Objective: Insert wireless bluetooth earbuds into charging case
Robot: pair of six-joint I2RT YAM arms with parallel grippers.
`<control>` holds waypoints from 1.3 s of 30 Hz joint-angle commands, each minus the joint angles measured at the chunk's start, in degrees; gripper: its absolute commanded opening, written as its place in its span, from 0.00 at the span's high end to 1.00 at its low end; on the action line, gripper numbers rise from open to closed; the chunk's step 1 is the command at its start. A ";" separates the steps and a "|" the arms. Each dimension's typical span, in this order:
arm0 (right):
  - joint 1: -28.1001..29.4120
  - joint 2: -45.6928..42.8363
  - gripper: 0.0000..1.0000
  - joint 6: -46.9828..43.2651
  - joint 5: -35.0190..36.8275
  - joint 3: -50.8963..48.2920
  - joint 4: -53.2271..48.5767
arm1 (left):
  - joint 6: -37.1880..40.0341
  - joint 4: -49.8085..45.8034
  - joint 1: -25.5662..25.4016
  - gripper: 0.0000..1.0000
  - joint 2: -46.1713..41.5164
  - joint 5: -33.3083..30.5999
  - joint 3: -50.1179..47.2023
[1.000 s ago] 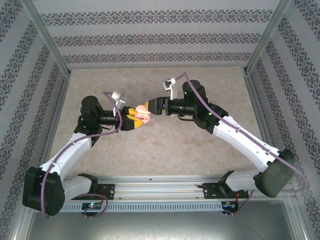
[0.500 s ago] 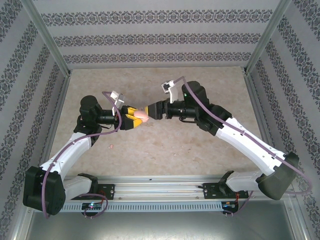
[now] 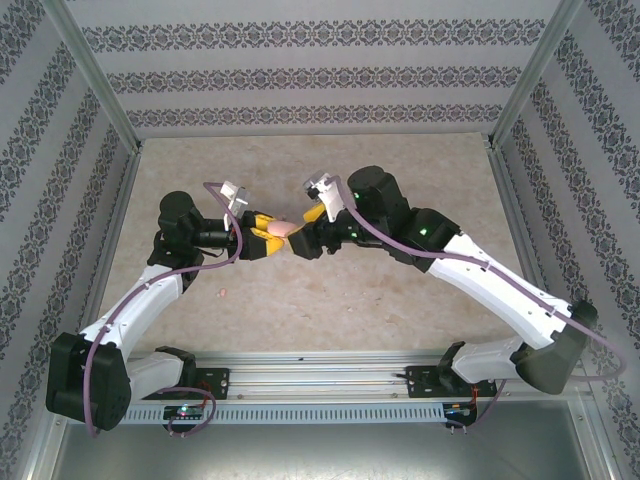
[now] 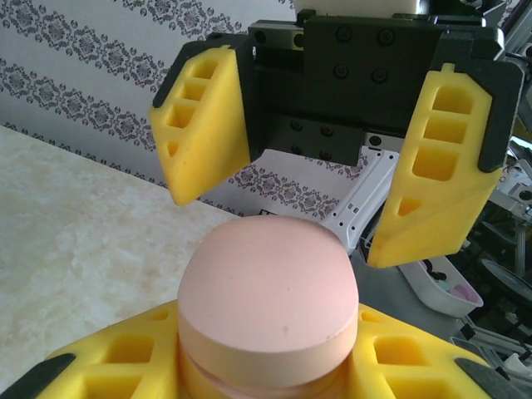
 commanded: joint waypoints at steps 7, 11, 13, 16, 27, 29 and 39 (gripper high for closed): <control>0.74 3.10 0.27 -5.63 -0.19 2.91 -2.03 | -0.87 3.39 0.80 0.95 -0.07 2.02 -0.34; 0.79 3.88 0.28 -6.52 1.23 3.46 -3.00 | -0.88 3.48 0.78 0.94 0.17 2.02 -0.26; 0.68 4.02 0.30 -6.00 3.49 3.57 -2.93 | -0.87 3.64 0.76 0.94 0.18 2.11 -0.25; -0.28 4.08 0.35 -3.99 6.26 3.57 -2.11 | -1.05 3.75 0.75 0.94 0.09 2.25 -0.38; -3.61 6.38 0.47 3.57 -0.19 4.74 2.34 | -1.31 4.09 0.78 0.95 -0.40 2.81 -0.51; -3.58 7.18 0.48 3.97 -2.07 5.13 2.36 | -1.42 4.17 0.73 0.95 -0.42 2.86 -0.49; -3.46 7.32 0.82 6.43 -8.18 2.65 8.27 | -0.74 4.33 0.80 0.92 -0.79 2.60 -1.04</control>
